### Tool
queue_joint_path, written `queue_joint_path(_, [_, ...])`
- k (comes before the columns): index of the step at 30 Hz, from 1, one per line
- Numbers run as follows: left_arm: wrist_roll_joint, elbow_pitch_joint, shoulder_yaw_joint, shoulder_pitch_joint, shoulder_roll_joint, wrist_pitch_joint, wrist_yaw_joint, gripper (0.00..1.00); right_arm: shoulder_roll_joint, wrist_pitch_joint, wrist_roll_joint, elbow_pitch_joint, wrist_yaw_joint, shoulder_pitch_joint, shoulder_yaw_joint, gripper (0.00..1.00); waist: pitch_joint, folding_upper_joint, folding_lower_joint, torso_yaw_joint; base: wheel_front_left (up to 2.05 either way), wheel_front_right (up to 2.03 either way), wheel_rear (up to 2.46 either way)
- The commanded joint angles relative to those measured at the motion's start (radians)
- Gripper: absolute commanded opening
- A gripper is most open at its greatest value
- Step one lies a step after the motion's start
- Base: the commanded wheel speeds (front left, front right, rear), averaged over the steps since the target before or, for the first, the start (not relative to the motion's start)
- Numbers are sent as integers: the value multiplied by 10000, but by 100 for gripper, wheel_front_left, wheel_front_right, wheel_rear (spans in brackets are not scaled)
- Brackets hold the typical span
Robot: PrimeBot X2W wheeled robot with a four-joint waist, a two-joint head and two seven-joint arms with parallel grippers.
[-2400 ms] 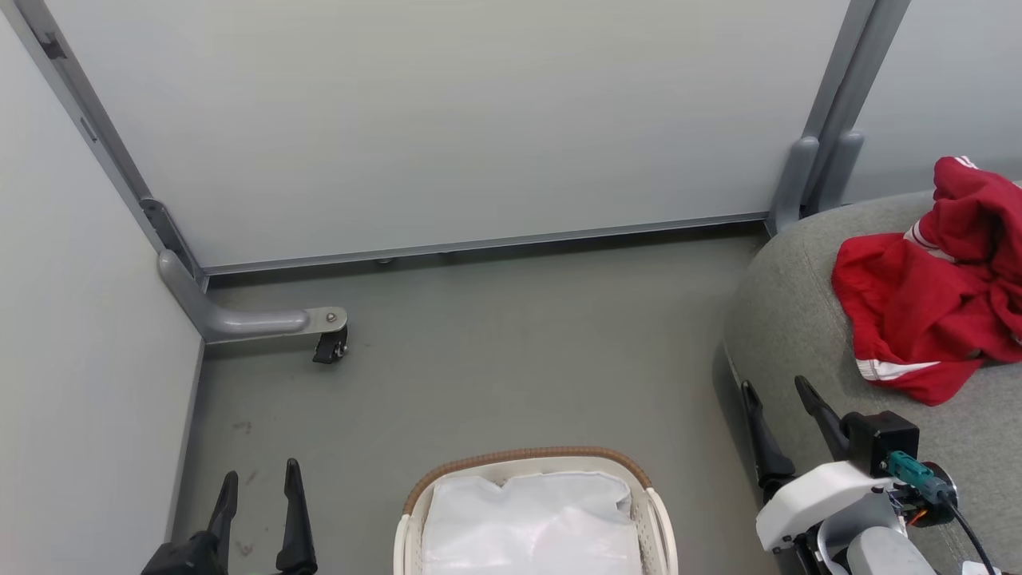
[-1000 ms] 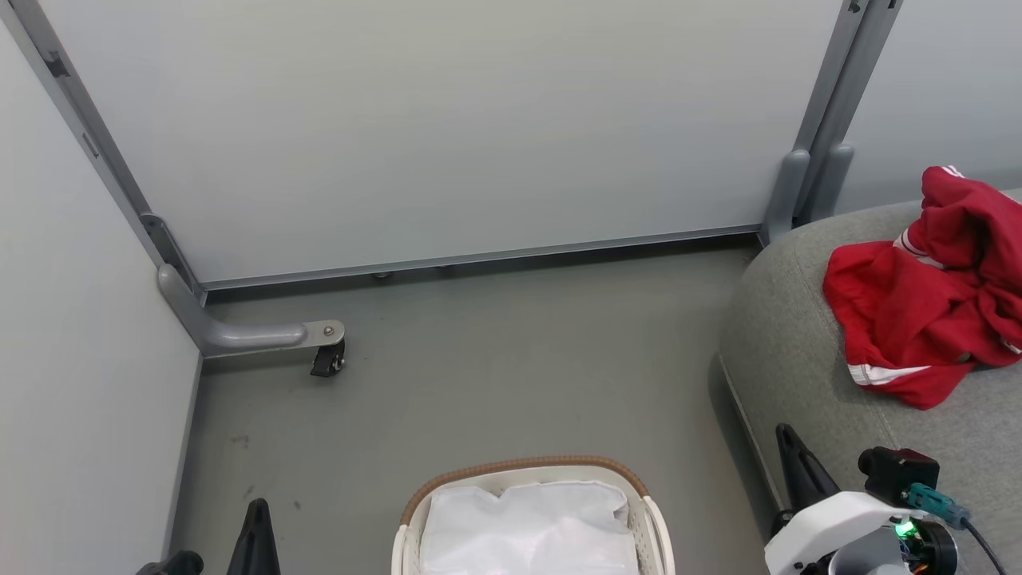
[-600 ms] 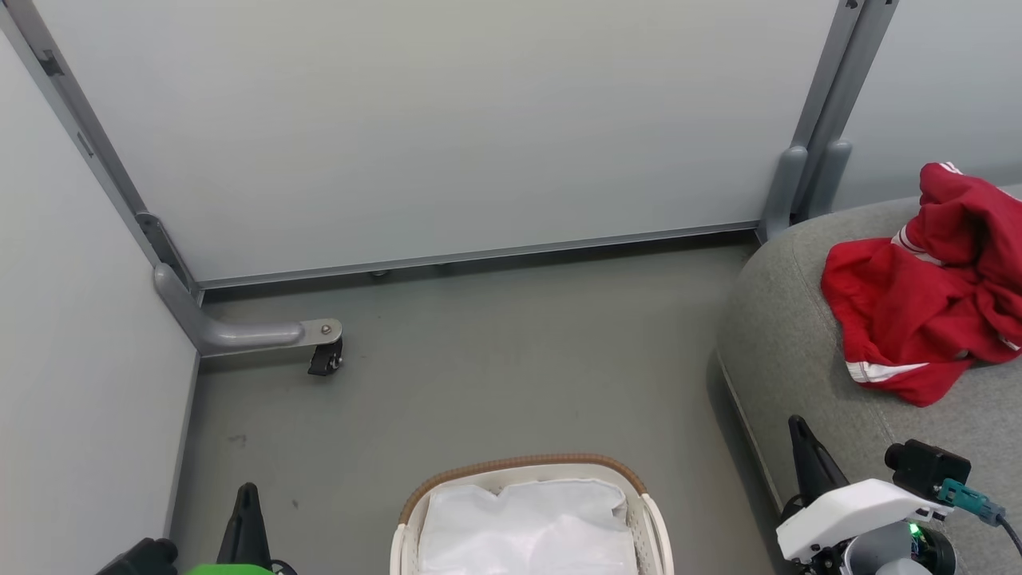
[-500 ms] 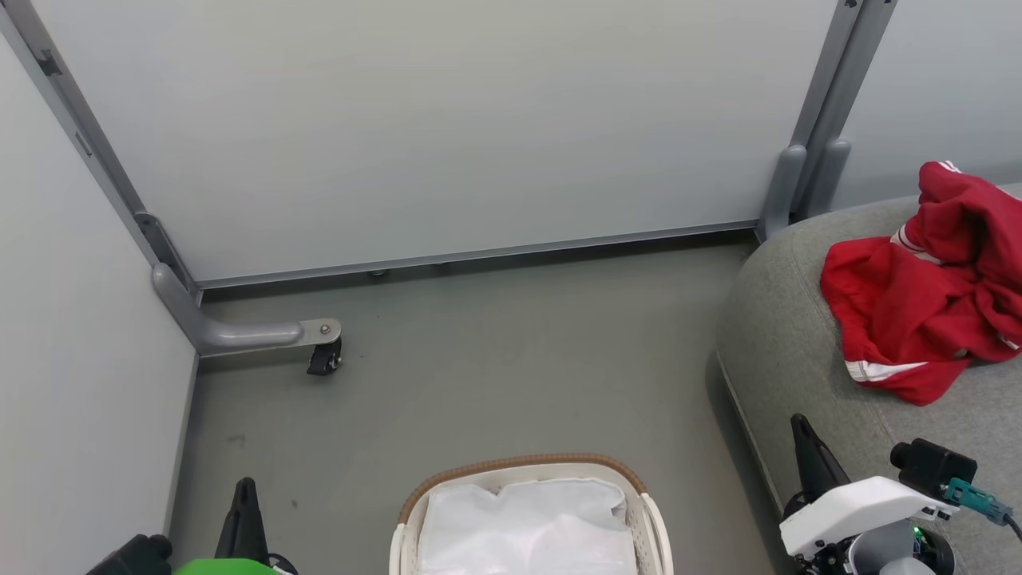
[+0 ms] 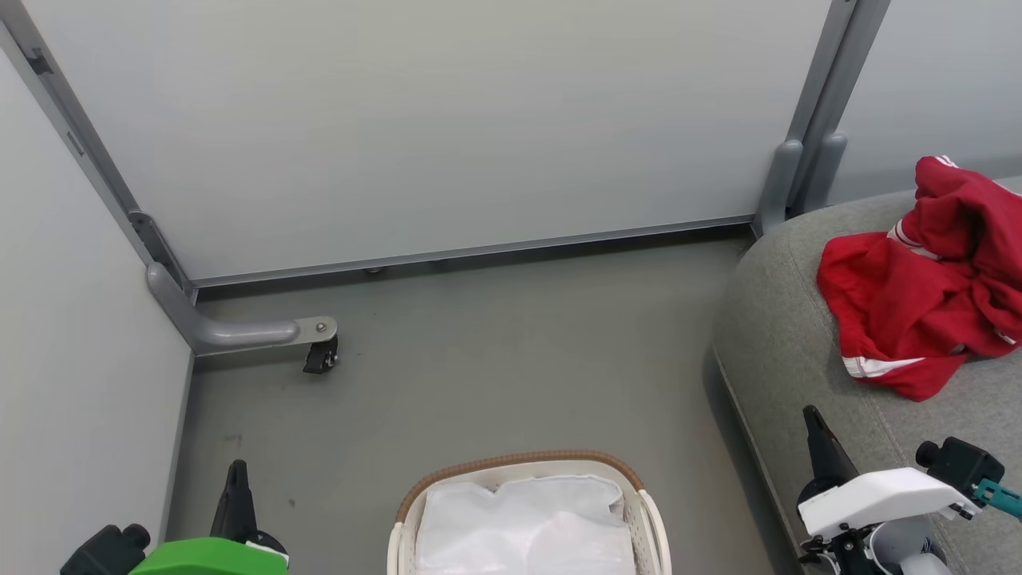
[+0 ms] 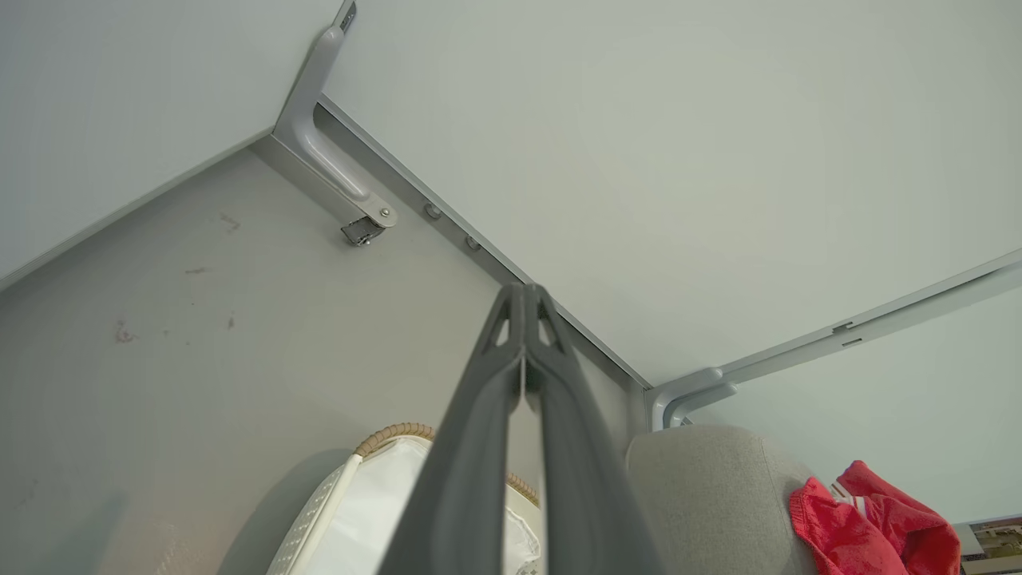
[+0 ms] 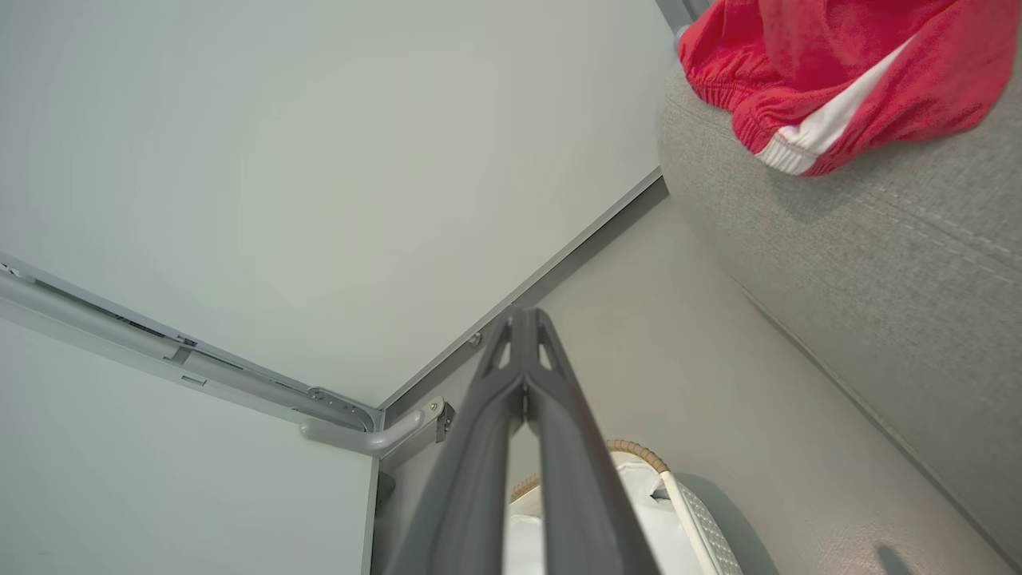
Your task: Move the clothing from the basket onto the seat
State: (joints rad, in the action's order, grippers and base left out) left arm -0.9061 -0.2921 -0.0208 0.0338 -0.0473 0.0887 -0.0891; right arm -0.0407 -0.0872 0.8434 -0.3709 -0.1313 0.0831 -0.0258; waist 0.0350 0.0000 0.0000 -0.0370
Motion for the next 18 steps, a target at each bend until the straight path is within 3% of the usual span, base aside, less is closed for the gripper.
queue_joint_path(1, [-303, 159, -68, -322, -32, -86, -69, 0, -64, 84, 330, 195, 3, 226, -68, 0, -6, 0, 0, 6, 0, 0, 0])
queue_joint_path(18, [-2144, 254, -316, -657, -37, -616, -176, 0, -82, 612, 2327, 500, 4, 246, -294, 0, -84, 0, 0, 81, 0, 0, 0])
